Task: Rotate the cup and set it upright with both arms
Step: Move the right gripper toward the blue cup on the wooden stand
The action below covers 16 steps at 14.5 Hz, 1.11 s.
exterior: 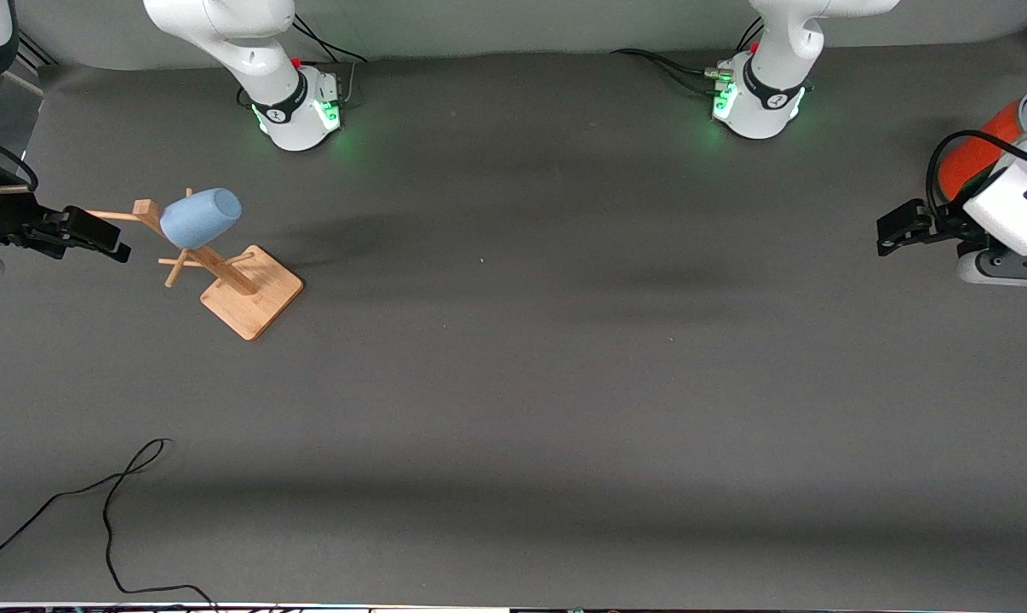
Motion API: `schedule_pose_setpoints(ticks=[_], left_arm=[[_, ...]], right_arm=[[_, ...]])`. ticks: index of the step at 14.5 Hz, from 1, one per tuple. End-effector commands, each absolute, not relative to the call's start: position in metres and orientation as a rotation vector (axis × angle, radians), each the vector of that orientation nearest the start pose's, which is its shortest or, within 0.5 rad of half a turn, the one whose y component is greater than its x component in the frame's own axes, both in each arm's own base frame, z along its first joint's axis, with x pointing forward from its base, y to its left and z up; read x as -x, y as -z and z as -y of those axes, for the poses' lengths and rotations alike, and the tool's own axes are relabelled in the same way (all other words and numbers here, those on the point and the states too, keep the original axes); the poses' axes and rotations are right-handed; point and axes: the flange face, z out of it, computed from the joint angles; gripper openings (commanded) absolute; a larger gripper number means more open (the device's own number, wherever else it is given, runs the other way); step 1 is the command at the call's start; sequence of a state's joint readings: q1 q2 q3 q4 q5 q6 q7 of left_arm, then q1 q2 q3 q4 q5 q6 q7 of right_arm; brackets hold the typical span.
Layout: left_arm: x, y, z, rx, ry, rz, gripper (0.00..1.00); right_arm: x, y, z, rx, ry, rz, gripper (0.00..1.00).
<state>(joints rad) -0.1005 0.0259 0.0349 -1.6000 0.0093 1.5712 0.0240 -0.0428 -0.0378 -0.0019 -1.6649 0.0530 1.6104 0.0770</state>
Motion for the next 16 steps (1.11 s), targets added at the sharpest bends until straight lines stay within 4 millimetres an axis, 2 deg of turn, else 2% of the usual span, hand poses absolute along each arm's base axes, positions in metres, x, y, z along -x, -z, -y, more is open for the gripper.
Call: schedule_pose_setpoints(ticks=[1,8,10,13,16], left_arm=[[-0.561,-0.602,0.035,3.115,-0.069,-0.163,1.00],[-0.561,-0.601,0.036,3.115,-0.069,-0.163,1.00],[-0.561,-0.601,0.035,3.115,-0.071,-0.161,1.00],[-0.561,-0.601,0.036,3.115,-0.069,-0.166,1.00],[-0.561,-0.601,0.035,3.115,-0.069,-0.163,1.00]], right_arm=[[-0.550,-0.607,0.020,3.067,-0.028,-0.159,1.00],[-0.550,-0.610,0.021,3.098,-0.016,-0.107,1.00],[-0.547,-0.609,0.019,3.098,-0.029,-0.161,1.00],[-0.539,-0.604,0.026,3.006,-0.116,-0.558,1.00],[-0.520,-0.586,0.025,2.766,-0.248,-1.053,1.00]])
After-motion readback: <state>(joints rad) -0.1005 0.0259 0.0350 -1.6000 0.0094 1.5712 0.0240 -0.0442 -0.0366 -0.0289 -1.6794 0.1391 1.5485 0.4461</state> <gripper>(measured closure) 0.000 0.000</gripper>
